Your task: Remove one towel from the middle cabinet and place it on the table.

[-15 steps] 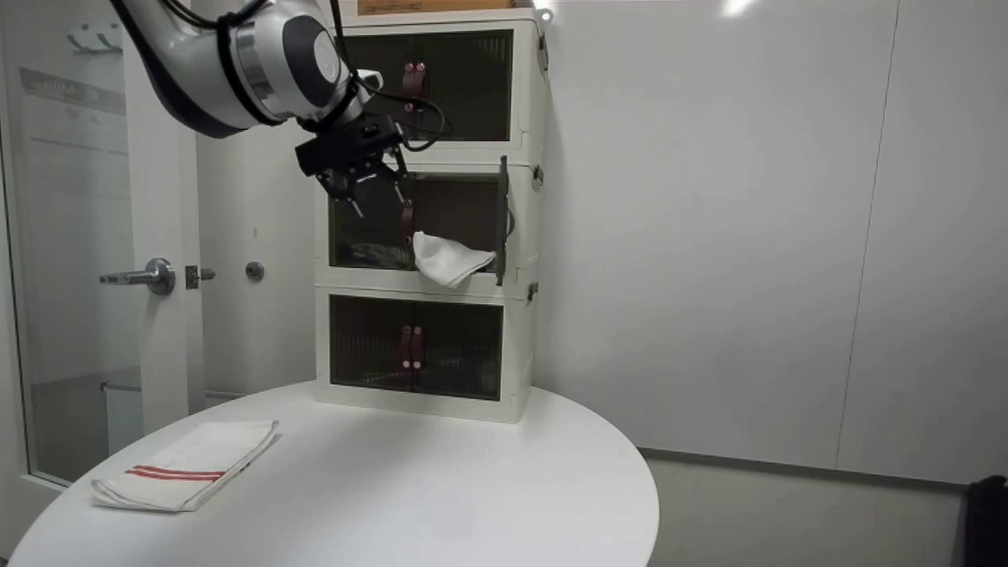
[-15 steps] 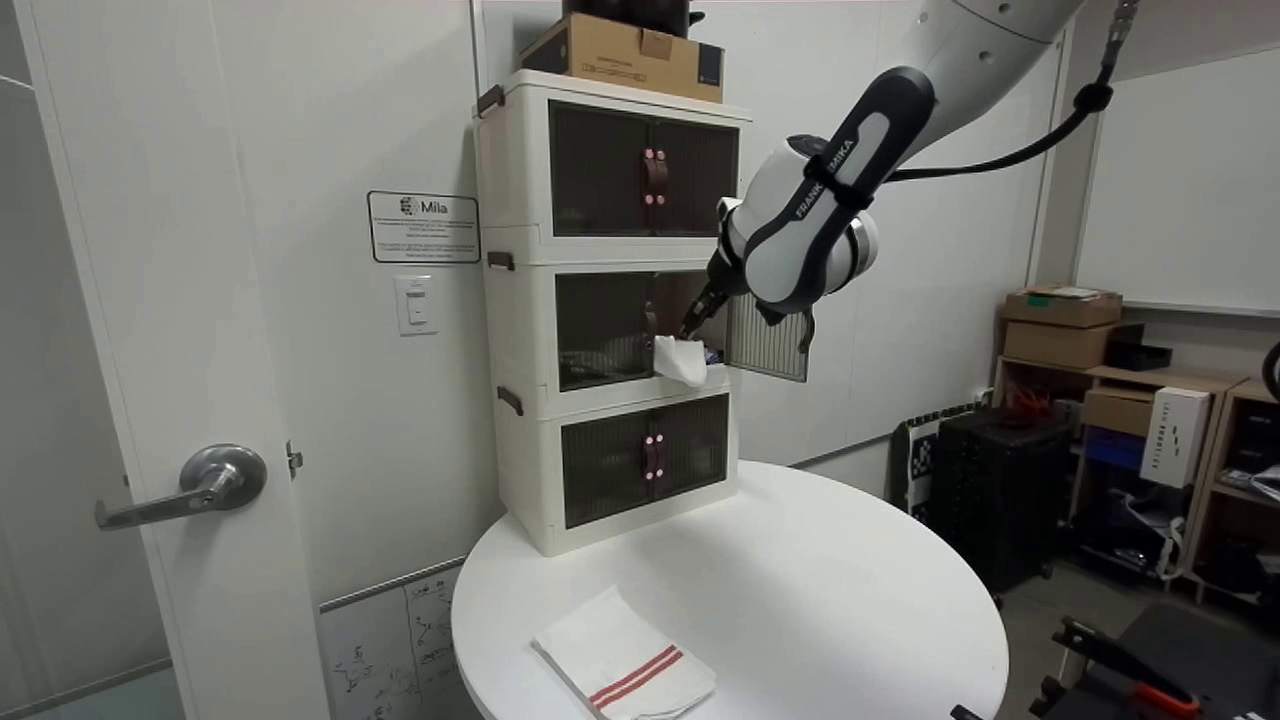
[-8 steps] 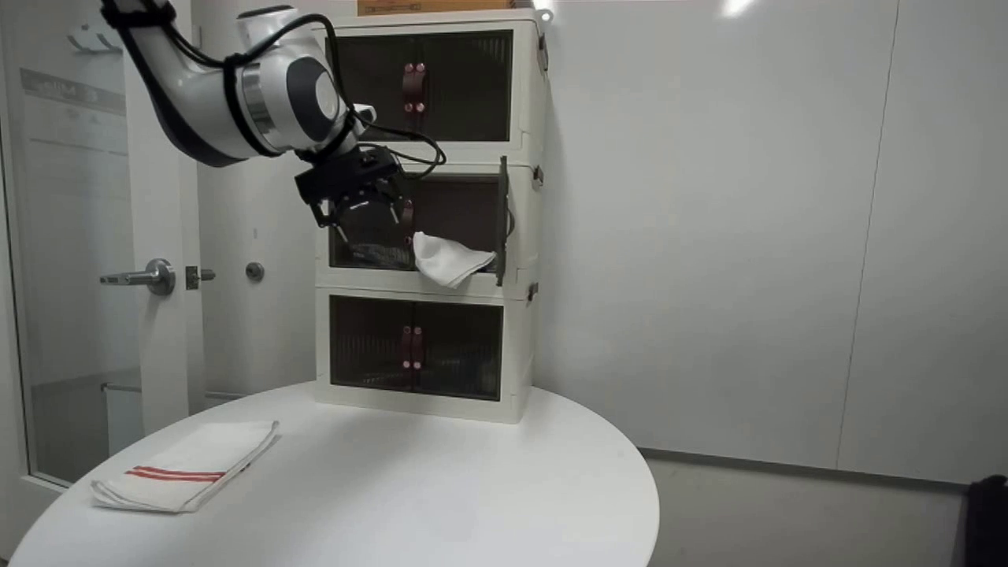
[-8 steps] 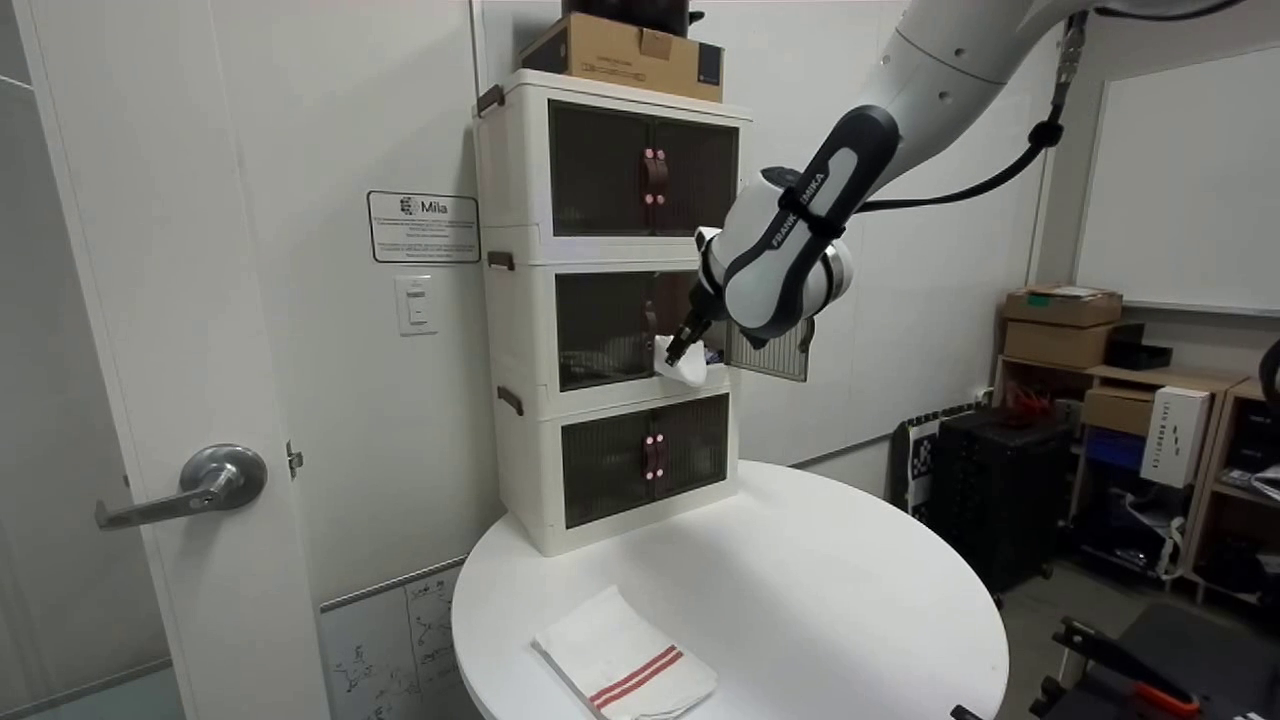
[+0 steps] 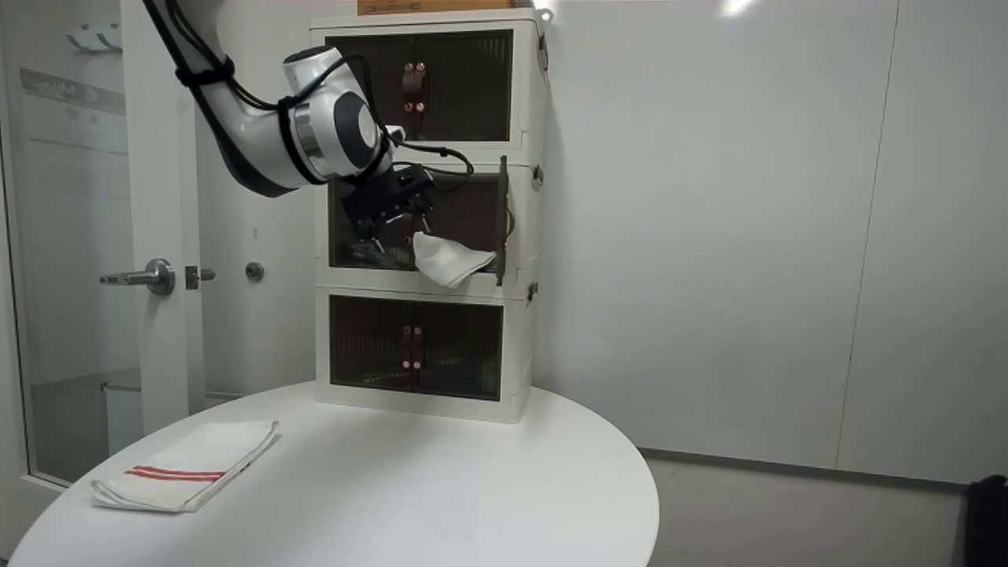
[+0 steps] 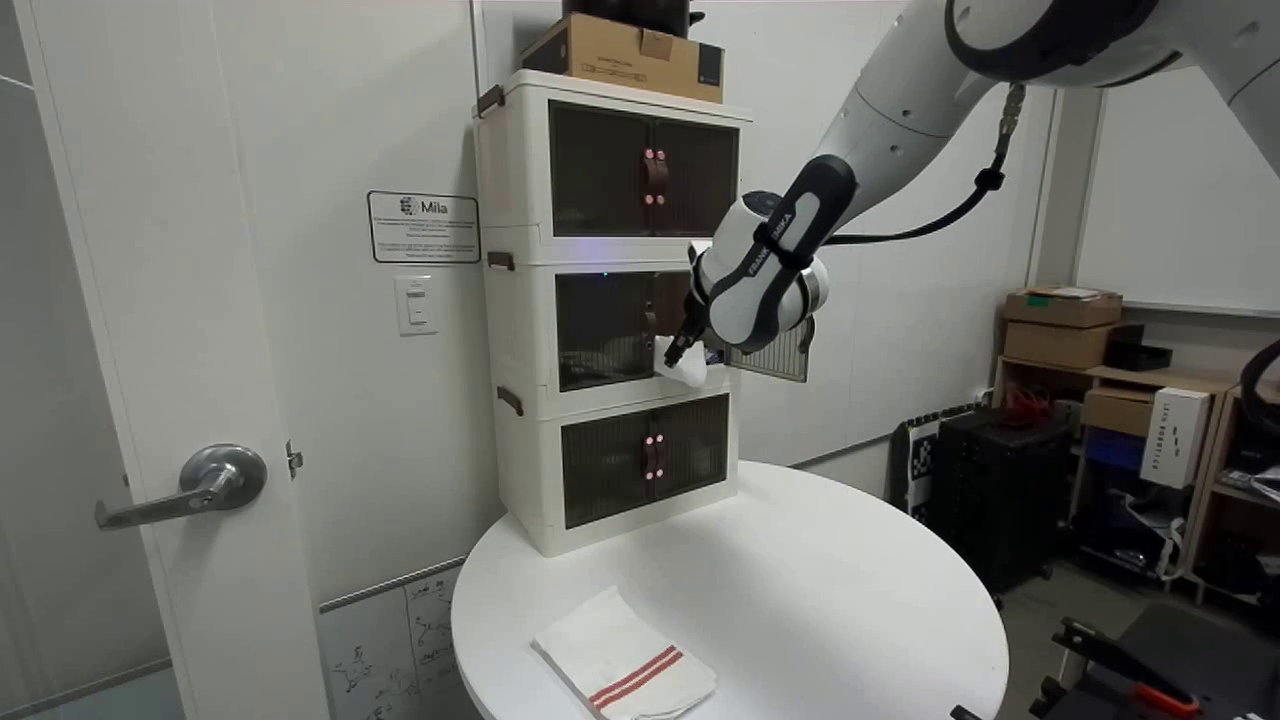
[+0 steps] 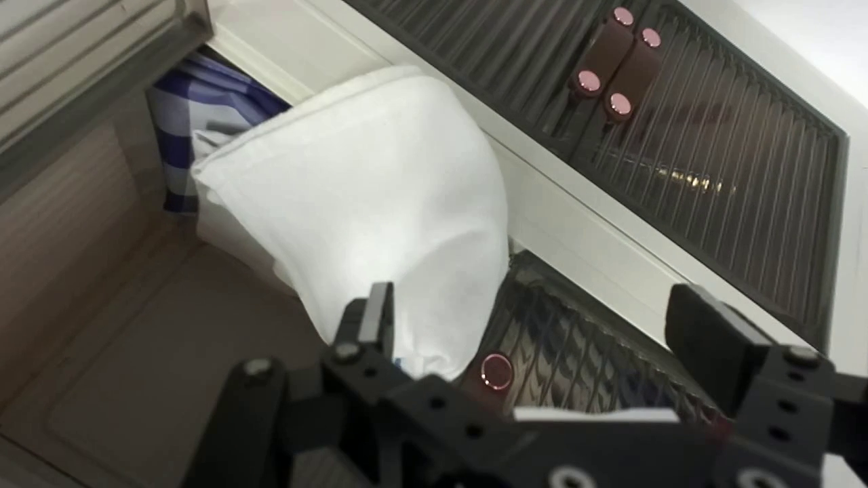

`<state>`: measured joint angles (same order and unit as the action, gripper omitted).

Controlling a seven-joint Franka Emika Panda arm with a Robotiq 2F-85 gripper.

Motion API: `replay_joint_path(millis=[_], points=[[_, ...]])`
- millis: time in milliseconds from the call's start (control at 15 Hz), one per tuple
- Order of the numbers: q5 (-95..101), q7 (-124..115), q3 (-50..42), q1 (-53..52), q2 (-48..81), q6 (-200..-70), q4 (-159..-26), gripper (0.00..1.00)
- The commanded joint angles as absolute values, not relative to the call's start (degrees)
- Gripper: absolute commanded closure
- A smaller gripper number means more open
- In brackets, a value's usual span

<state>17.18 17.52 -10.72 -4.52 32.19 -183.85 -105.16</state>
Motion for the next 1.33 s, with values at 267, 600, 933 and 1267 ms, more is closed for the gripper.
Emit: replay_joint_path(millis=[267, 600, 933, 1267], points=[[18.68, 19.09, -7.02, -2.26, 40.95, -179.47, -91.95, 0.34], [18.98, 19.76, -6.58, -1.6, 43.29, -179.6, -88.84, 0.72], [19.48, 19.84, -7.61, -1.38, 40.92, -179.61, -90.91, 0.95], [19.78, 18.98, -12.17, -3.75, 33.06, -180.26, -98.74, 0.91]])
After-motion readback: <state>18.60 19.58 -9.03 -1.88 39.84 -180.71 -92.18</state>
